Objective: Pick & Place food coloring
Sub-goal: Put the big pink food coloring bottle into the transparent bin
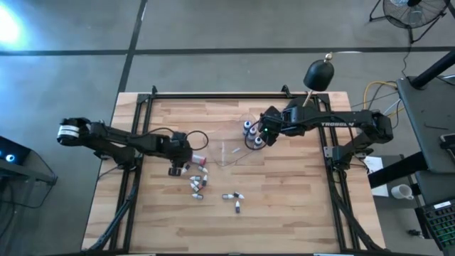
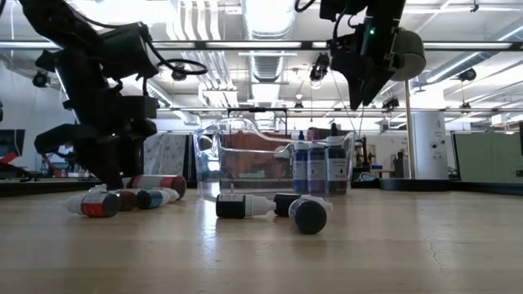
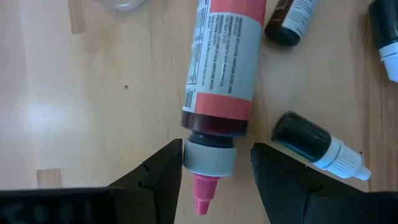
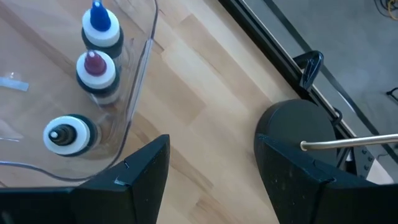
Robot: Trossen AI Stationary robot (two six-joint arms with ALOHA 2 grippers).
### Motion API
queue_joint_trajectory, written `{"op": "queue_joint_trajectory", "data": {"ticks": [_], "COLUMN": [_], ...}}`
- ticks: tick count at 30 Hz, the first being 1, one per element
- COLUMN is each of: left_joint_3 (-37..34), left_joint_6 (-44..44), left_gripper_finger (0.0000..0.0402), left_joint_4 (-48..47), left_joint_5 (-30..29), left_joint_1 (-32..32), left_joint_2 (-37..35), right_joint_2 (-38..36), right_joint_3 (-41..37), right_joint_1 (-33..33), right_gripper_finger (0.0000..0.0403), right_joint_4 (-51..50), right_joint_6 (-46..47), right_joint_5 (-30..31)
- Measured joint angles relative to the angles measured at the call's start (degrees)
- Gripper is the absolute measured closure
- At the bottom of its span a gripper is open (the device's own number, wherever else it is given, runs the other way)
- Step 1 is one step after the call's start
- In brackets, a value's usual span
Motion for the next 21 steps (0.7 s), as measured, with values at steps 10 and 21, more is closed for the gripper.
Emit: {"op": "queue_joint_trajectory", "data": {"ticks": [10,21], "left_joint_3": [0.2,17.7], "left_joint_6": [-0.6,-13.2], "left_gripper_finger": [0.0295,0.0342], "left_joint_4": [-0.4,-27.7], "left_joint_5": [0.0,-5.2], "left_joint_1": [0.0,0.4], "left_joint_2": [0.0,0.5], "right_joint_2": [0.0,0.0], "right_joint_3": [-1.9,-1.6], "right_joint_1": [0.0,0.0], "right_gripper_finger": [0.0174,0.0174], "right_joint_4": [0.2,0.6], "right_joint_6": [0.0,-0.2], "right_joint_5": [-0.2,-0.4]}}
